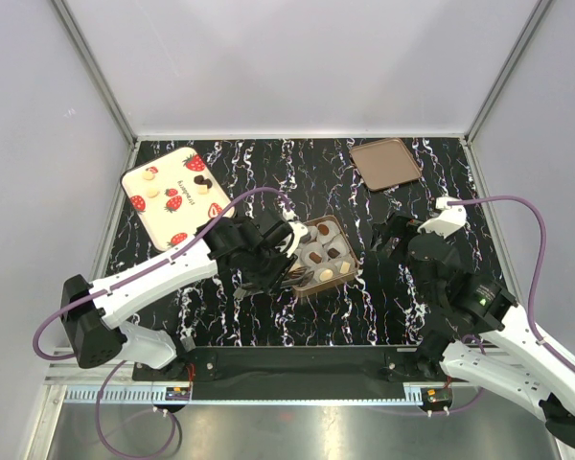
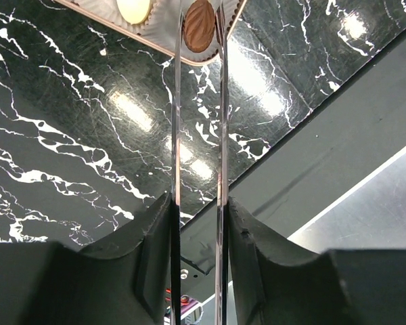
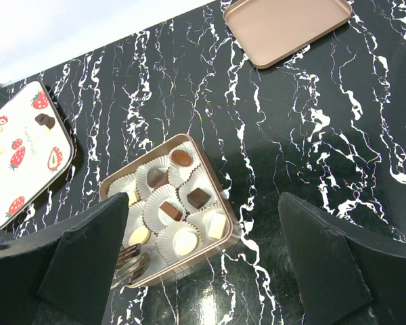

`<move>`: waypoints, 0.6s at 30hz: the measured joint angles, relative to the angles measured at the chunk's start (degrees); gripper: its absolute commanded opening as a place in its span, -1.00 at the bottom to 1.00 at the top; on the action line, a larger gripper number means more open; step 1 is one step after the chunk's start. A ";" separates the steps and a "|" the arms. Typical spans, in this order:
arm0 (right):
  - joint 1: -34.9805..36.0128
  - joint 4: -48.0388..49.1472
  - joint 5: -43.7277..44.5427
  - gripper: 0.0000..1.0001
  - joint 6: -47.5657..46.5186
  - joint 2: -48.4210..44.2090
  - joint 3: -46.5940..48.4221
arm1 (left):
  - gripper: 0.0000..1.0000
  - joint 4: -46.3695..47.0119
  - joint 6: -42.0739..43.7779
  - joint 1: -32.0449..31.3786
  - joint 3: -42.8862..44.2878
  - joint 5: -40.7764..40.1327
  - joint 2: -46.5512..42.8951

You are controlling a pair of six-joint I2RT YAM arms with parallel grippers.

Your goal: Pack the chocolate

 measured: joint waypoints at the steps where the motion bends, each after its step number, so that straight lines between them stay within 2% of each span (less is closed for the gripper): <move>1: 0.00 0.00 0.00 0.99 0.00 0.00 0.02 | -0.16 -0.13 0.02 0.00 0.00 -0.15 0.00; 13: 0.00 0.00 0.00 1.00 0.02 -0.13 0.02 | -0.12 -0.20 -0.07 0.00 0.07 -1.11 0.00; 18: 0.00 -0.02 -0.02 0.99 0.02 -0.28 0.02 | -0.09 -0.83 -1.31 0.00 2.54 -3.93 0.00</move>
